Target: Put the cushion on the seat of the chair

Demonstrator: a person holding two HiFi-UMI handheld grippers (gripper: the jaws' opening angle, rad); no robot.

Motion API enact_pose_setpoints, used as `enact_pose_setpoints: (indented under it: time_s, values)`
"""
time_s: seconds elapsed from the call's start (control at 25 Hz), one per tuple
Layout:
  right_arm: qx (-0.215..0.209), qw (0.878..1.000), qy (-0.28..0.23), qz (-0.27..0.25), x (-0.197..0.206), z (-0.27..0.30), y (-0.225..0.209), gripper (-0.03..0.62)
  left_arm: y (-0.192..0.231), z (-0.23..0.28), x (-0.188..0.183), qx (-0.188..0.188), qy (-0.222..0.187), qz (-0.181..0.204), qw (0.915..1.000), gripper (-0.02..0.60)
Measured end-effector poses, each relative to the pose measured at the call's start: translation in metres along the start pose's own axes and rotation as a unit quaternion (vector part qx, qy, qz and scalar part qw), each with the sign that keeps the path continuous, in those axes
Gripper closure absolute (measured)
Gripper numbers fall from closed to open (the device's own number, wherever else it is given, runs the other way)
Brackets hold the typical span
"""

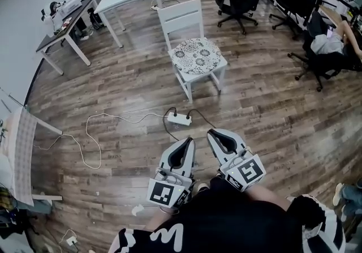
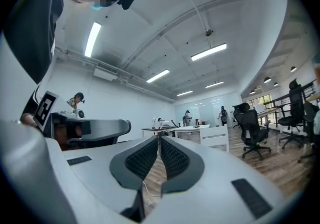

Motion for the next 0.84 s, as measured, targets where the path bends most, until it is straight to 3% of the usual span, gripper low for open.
enact_pose_setpoints:
  time_s: [0.12,0.84]
  values:
    - [0.004,1.0,-0.007,-0.003,-0.002,-0.006,0.0,0.56,-0.002,-0.004,0.005,0.002,0.007,0.013,0.9999,0.575]
    - [0.01,1.0,-0.013,-0.009,-0.004,-0.011,0.014,0.56,-0.003,-0.017,0.004,0.01,0.001,0.012,0.9999,0.575]
Point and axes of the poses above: the fingertips, and each gripper's own axes: z forward along the fingers, y to its left, x out of its underside, the point moved 1 cm from there along -z, backward along the fingers, and after that the axes turned 6 degrees about y, right-handed, at the moved point
